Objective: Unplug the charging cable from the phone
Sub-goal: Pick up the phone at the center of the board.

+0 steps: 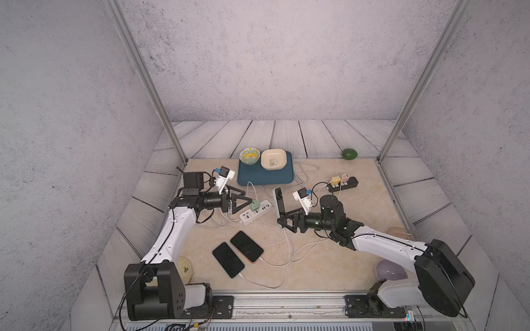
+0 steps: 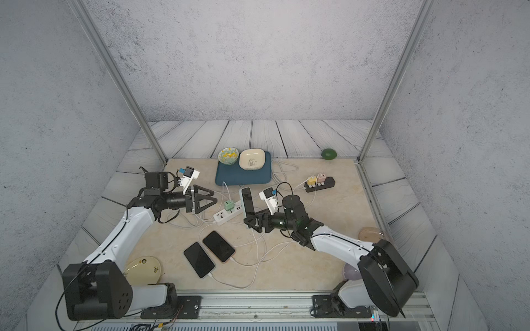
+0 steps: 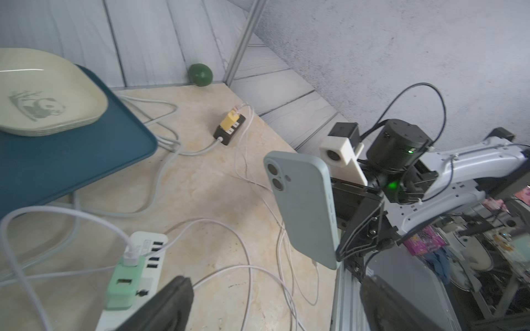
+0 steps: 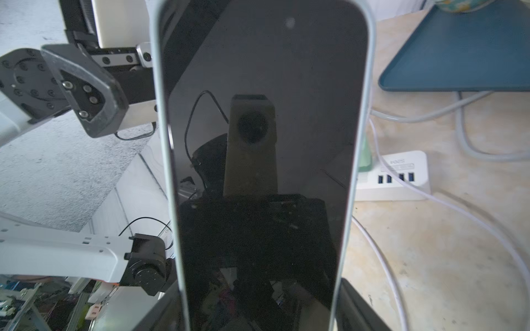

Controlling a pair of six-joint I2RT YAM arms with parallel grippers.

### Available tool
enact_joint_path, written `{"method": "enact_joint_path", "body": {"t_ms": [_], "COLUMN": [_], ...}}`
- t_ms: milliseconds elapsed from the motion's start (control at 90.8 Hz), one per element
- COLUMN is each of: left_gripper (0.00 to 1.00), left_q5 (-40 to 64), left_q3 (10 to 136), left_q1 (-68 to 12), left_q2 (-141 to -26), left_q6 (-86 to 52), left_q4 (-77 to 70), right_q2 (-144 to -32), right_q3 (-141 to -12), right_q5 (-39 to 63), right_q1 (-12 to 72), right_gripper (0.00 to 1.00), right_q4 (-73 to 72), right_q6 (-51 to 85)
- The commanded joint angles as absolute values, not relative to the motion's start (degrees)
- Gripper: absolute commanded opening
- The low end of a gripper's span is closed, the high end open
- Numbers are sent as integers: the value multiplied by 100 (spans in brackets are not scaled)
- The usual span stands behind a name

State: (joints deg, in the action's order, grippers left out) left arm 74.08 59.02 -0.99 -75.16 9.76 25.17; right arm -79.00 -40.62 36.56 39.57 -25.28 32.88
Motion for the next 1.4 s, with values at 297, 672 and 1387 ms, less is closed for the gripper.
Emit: {"method": "enact_joint_path", "body": {"t_ms": [297,672,1387], "left_gripper": [98,98,59], "left_q5": [7847,7519,7711], "left_q3": [6074,5992,5971], "left_q1": [-771,-1183,-1327], "left_q2": [-7549,-7585,-7585], "left_q6": [1367,716,895], "left_q4": [3215,2544,2557], "right_q2": [-8150,-8497,-8829], "right_q3": [-4154,-4230,-4227], "right_q5": [4438,4430,4455], "right_q1": [4211,4568,4684], "right_gripper": [57,57,56], "right_q4": [-4259,-5167,-5783], "right_q6": [3608,3769,3889]}}
